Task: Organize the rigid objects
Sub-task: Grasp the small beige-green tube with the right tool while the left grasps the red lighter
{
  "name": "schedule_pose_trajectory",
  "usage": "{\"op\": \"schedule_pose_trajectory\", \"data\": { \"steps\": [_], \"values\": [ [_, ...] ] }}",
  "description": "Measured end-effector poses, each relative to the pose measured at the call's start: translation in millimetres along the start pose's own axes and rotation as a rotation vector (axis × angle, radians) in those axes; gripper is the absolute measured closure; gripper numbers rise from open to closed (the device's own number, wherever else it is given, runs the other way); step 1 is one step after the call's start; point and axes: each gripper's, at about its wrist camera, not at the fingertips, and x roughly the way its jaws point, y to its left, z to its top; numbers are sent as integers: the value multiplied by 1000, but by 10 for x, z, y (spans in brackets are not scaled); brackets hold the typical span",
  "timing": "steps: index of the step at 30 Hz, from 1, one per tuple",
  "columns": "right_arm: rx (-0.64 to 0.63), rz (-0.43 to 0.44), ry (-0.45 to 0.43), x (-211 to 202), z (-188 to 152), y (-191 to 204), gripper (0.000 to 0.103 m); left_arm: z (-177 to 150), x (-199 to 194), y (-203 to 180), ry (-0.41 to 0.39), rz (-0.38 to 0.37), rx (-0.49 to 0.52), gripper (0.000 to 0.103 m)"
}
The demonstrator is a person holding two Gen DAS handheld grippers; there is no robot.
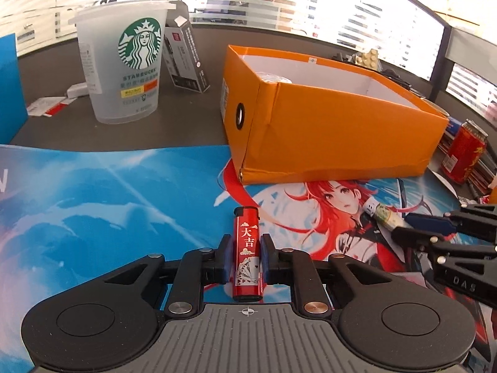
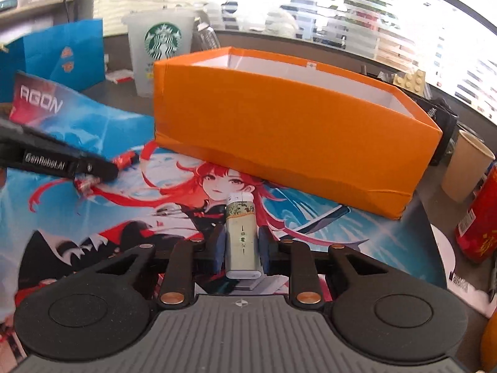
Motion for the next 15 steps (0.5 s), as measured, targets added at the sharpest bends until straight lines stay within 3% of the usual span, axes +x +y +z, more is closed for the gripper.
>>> {"op": "schedule_pose_trajectory", "data": {
  "steps": [8,12,15],
  "values": [
    [79,13,-57,-247,84,-72,83,56,-219,18,-57,-8,10,87],
    [77,4,-33,-224,62,-49,84,24,-244,27,-59,-1,13,87],
    [87,13,0,-156,-5,-42,93,-12,-246,46,-54,-7,6,87]
  ]
}}
